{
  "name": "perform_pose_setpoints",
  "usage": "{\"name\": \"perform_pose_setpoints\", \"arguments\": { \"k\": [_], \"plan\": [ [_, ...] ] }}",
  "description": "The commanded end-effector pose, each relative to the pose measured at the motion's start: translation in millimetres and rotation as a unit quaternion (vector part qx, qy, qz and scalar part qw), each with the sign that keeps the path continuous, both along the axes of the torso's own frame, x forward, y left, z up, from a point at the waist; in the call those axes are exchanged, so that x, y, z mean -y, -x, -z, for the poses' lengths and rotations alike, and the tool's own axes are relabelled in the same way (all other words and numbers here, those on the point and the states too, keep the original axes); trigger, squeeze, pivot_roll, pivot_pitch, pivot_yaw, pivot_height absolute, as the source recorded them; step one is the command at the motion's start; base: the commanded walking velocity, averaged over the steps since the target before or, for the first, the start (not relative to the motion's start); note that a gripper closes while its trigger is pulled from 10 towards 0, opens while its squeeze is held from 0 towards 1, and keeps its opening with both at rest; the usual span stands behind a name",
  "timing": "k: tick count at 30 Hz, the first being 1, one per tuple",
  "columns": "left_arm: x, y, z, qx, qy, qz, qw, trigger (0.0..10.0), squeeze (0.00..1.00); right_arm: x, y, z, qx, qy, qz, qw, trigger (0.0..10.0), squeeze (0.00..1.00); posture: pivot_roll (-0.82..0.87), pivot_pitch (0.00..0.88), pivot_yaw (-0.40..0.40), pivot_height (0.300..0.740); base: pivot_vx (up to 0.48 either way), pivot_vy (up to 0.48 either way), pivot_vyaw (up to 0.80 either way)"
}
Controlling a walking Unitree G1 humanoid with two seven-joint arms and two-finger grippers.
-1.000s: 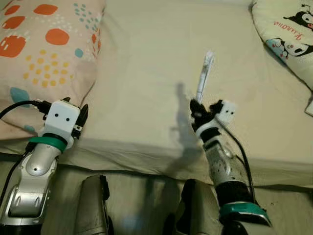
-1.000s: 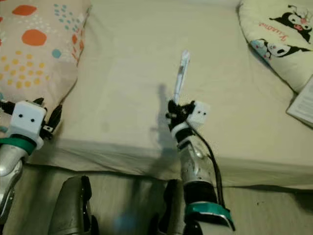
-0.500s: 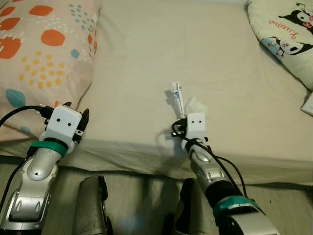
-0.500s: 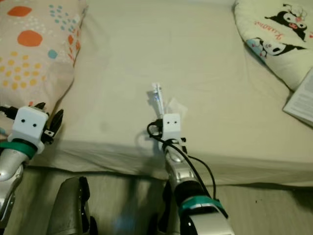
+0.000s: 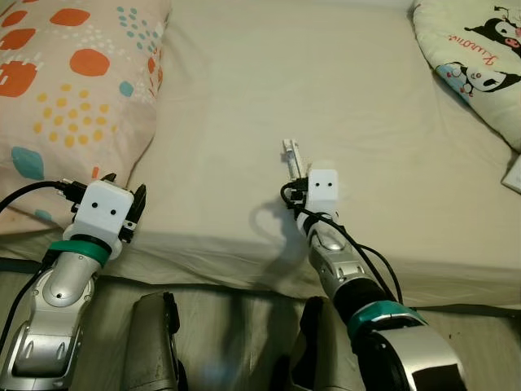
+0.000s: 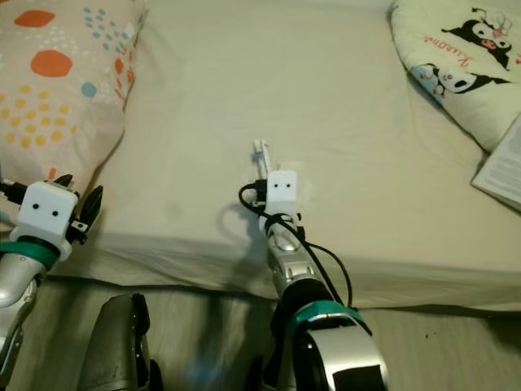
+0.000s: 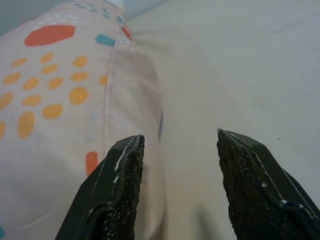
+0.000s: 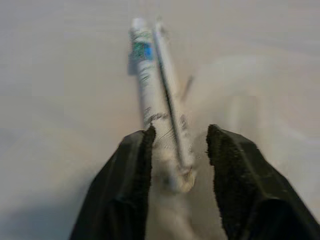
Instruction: Clean up the room
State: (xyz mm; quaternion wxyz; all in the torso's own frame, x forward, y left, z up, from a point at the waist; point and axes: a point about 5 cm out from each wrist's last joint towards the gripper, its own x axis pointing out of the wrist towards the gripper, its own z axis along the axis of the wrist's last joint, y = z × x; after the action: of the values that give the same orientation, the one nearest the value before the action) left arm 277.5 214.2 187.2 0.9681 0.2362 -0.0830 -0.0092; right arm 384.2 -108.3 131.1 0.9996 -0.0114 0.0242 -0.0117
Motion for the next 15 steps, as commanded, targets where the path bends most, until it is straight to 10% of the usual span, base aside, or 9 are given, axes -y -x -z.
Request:
{"name": "perform_pose_setpoints", "arguments": {
  "k": [1, 5, 7, 14, 15],
  "plan": [
    [1.7, 4.2, 6.7, -0.015, 0.001, 0.001, 1.0, 10.0, 0.0, 6.1, 0.1, 3.0, -0.007, 0.022, 0.023, 0.999, 10.0, 1.0, 0.27, 0.21, -0.041, 0.495, 0.0, 0.0, 0.0],
    [1.8, 7.6, 8.0, -0.021, 0.001, 0.003, 1.0, 10.0, 0.0, 11.7, -0.5, 4.5, -0.015, 0.054, 0.051, 0.997, 10.0, 1.0, 0.27, 0.227, -0.037, 0.495, 0.0, 0.0, 0.0],
    [2.5, 9.2, 8.0, -0.022, 0.0, 0.004, 1.0, 10.0, 0.0, 10.5, 0.2, 6.5, -0.02, 0.049, 0.055, 0.997, 10.0, 0.0, 0.28, 0.241, -0.038, 0.495, 0.0, 0.0, 0.0],
    [3.9, 13.1, 9.3, -0.027, 0.001, 0.004, 1.0, 10.0, 0.0, 1.8, 3.4, 19.1, -0.076, -0.064, 0.061, 0.993, 10.0, 0.0, 0.29, 0.264, -0.041, 0.495, 0.0, 0.0, 0.0],
    [4.1, 15.6, 10.5, -0.03, 0.0, 0.004, 1.0, 10.0, 0.0, -6.0, 6.5, 28.0, -0.112, -0.205, 0.063, 0.97, 10.0, 0.0, 0.3, 0.272, -0.046, 0.495, 0.0, 0.0, 0.0]
  ]
}}
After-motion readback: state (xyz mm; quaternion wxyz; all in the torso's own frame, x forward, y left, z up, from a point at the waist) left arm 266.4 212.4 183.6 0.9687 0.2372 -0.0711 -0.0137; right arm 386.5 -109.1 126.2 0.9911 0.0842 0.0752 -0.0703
